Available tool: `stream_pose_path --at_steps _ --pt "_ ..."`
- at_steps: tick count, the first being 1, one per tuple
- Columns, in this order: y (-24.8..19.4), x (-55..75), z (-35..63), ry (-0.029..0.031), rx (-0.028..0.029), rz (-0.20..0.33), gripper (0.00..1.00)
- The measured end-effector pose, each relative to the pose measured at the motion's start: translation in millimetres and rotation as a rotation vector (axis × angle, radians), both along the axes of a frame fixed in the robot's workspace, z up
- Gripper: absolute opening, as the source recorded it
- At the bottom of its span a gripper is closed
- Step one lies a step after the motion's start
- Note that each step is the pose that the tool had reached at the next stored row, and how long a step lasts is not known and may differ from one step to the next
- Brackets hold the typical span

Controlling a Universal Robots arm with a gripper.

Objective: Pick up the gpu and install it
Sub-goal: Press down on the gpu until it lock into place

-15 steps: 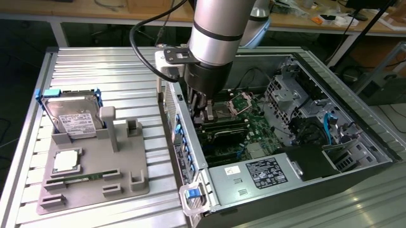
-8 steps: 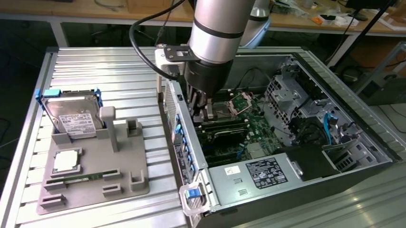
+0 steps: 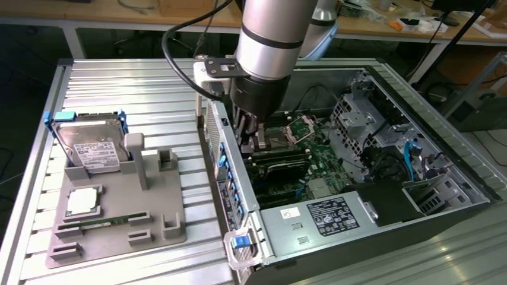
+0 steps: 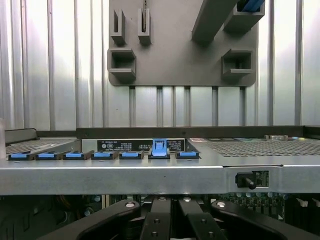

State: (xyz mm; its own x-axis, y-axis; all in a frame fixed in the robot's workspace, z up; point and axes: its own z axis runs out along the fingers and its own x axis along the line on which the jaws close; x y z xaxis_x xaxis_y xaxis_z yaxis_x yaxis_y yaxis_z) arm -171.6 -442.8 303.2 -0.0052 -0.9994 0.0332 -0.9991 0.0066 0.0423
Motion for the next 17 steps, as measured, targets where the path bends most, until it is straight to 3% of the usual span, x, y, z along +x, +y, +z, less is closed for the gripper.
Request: stream_pose_path --at_steps 3,7,12,17 --pt "0.6 1.5 3.7 -0.0021 0.0036 -0.001 0.11" --pt "0.2 6.6 13.6 -0.0013 0.0014 0.0 0.11" --pt "0.1 19.5 14.0 -0.002 0.0012 0.002 0.11" --pt "0.1 19.4 14.0 -0.0018 0.0004 0.002 0.11"
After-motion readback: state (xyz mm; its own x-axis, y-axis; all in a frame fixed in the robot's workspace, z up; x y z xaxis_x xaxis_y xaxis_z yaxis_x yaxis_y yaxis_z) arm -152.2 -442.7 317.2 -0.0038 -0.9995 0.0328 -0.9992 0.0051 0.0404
